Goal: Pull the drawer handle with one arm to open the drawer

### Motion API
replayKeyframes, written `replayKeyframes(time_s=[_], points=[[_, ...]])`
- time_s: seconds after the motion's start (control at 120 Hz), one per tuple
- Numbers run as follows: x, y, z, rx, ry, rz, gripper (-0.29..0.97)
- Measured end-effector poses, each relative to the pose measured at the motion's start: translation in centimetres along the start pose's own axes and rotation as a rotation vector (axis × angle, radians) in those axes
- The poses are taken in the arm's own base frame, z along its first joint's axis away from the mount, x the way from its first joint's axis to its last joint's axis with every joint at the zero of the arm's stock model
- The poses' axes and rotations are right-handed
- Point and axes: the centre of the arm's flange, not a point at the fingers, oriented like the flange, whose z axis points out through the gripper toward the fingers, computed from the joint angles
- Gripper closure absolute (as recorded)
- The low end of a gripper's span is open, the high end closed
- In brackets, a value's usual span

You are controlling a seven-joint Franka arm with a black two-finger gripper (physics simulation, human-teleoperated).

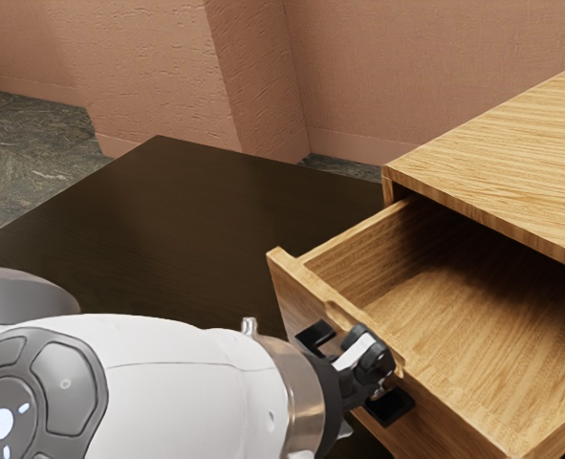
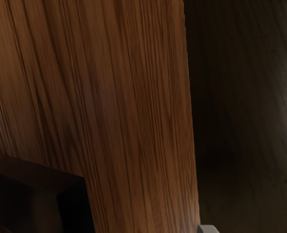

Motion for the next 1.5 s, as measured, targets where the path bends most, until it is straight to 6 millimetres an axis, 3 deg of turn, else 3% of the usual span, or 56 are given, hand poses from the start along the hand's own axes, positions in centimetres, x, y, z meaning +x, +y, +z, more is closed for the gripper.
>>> replayKeyframes(time_s=[0.7,0.917,1.217,1.5], points=[[0.0,0.2,-0.6,0.0,-0.003,-0.014,0.5],[-0.3,0.0,-1.5,0.02,-0.017,-0.019,0.38],[-0.4,-0.1,-2.0,0.031,-0.024,-0.02,0.33],[-0.2,0.0,-4.3,0.082,-0.043,-0.018,0.33]])
